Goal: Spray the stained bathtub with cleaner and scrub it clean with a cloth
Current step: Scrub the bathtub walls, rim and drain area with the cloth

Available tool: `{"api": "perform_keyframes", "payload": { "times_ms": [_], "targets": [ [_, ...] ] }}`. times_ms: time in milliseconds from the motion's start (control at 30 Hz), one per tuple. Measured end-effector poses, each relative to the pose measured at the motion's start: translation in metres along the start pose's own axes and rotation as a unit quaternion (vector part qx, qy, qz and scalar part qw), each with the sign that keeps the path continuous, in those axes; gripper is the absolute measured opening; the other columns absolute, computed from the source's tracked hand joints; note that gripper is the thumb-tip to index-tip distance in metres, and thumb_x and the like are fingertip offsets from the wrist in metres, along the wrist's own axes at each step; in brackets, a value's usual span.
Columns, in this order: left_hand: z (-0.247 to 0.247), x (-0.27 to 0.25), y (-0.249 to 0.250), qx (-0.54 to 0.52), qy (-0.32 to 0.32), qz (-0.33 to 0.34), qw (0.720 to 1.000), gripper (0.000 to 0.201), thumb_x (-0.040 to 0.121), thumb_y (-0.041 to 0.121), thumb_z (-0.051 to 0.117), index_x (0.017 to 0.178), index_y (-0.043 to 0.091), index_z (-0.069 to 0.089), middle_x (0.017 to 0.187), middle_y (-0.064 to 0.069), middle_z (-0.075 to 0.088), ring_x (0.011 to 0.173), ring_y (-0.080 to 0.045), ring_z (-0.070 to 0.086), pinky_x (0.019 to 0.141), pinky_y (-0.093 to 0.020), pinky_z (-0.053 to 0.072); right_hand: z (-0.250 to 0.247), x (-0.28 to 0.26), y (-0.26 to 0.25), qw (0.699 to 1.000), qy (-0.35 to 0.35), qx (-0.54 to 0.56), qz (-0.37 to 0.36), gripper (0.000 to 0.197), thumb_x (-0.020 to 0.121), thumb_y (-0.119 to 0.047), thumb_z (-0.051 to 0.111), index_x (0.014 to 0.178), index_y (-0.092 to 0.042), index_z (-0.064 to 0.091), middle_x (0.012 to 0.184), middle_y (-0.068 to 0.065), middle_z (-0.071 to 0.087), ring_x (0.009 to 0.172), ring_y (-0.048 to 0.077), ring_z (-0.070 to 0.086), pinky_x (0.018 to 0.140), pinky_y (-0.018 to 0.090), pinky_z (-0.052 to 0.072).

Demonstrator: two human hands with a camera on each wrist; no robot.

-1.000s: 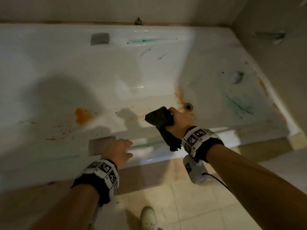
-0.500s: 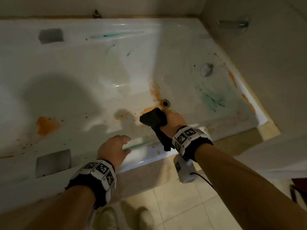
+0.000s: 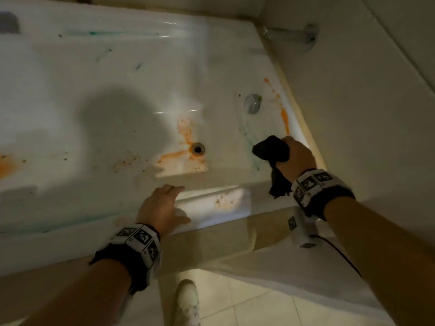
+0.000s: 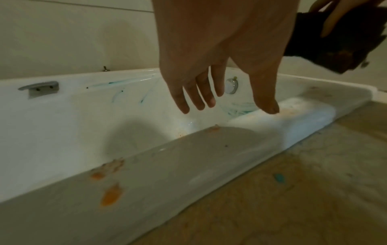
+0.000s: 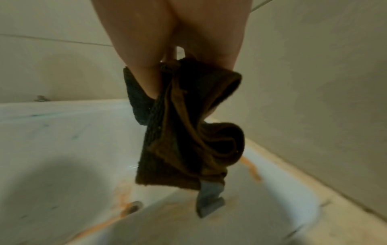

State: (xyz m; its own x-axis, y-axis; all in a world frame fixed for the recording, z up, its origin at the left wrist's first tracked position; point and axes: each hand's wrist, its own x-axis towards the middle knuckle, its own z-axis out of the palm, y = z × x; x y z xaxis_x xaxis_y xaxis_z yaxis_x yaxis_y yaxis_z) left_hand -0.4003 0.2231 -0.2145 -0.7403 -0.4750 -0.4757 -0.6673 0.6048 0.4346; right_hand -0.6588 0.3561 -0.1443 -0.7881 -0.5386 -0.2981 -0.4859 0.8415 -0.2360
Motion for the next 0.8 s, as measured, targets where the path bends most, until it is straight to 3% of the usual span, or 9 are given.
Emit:
{"api": "perform_keyframes", "payload": {
  "times_ms": [67,167,333,433,500,667,800],
  "targets": [
    [0.008,0.006,0.01,0.065,-0.03,-0.004,0.997,0.085,0.078,0.047,0.068,0.147,0.024,0.024,0.147,0.003,0.029,0.134,-0.018,0.031,0.107,-0.03,0.032,-0.012,0.016,0.044,0.999,0.026,-0.026,0.039,0.024,0.088,-0.017,0.052,0.11,-0.006,0.052,0.1,0.016,0.061,0.084,0.034,0.059,0.068,0.032,0.042],
    [0.016,0.009,0.012,0.13,-0.051,-0.016,0.99,0.084,0.081,0.047,0.065,0.148,0.024,0.02,0.149,0.004,0.027,0.134,-0.017,0.032,0.11,-0.031,0.029,-0.016,0.028,0.09,0.993,0.053,-0.066,0.08,0.025,0.087,-0.023,0.054,0.109,-0.011,0.052,0.097,0.018,0.059,0.073,0.034,0.057,0.067,0.034,0.048],
    [0.028,0.004,0.004,0.172,-0.056,-0.026,0.983,0.075,0.088,0.045,0.057,0.148,0.028,0.016,0.152,0.006,0.02,0.138,-0.016,0.027,0.113,-0.028,0.024,0.018,0.029,0.124,0.988,0.006,-0.093,0.124,0.033,0.095,-0.028,0.046,0.123,-0.011,0.046,0.099,0.011,0.048,0.075,0.032,0.051,0.068,0.038,0.041],
    [0.03,0.003,0.006,0.16,-0.04,-0.033,0.986,0.071,0.089,0.041,0.057,0.148,0.028,0.02,0.151,0.007,0.024,0.136,-0.015,0.03,0.111,-0.027,0.029,0.035,0.034,0.125,0.989,-0.009,-0.103,0.108,0.036,0.093,-0.027,0.049,0.123,-0.008,0.048,0.116,0.019,0.046,0.102,0.04,0.052,0.083,0.044,0.044],
    [0.029,0.002,0.01,0.158,-0.042,-0.049,0.985,0.07,0.088,0.039,0.059,0.147,0.029,0.022,0.15,0.007,0.026,0.135,-0.015,0.031,0.108,-0.027,0.033,0.039,0.032,0.124,0.989,-0.026,-0.092,0.112,0.04,0.093,-0.03,0.05,0.126,-0.008,0.046,0.119,0.02,0.046,0.107,0.041,0.049,0.087,0.046,0.043],
    [0.024,0.005,0.016,0.166,-0.048,-0.064,0.983,0.072,0.082,0.033,0.069,0.143,0.027,0.033,0.144,0.005,0.036,0.13,-0.018,0.04,0.104,-0.03,0.038,0.046,0.022,0.123,0.986,-0.07,-0.148,0.029,0.053,0.092,-0.041,0.05,0.13,-0.005,0.043,0.124,0.021,0.044,0.104,0.04,0.05,0.086,0.045,0.042],
    [0.022,0.009,0.017,0.185,-0.053,-0.07,0.979,0.072,0.079,0.034,0.071,0.141,0.029,0.036,0.142,0.006,0.039,0.129,-0.018,0.042,0.102,-0.031,0.039,0.048,0.019,0.114,0.987,-0.07,-0.142,0.0,0.046,0.094,-0.027,0.048,0.133,-0.004,0.038,0.126,0.021,0.046,0.104,0.041,0.053,0.088,0.046,0.045]
  ]
}}
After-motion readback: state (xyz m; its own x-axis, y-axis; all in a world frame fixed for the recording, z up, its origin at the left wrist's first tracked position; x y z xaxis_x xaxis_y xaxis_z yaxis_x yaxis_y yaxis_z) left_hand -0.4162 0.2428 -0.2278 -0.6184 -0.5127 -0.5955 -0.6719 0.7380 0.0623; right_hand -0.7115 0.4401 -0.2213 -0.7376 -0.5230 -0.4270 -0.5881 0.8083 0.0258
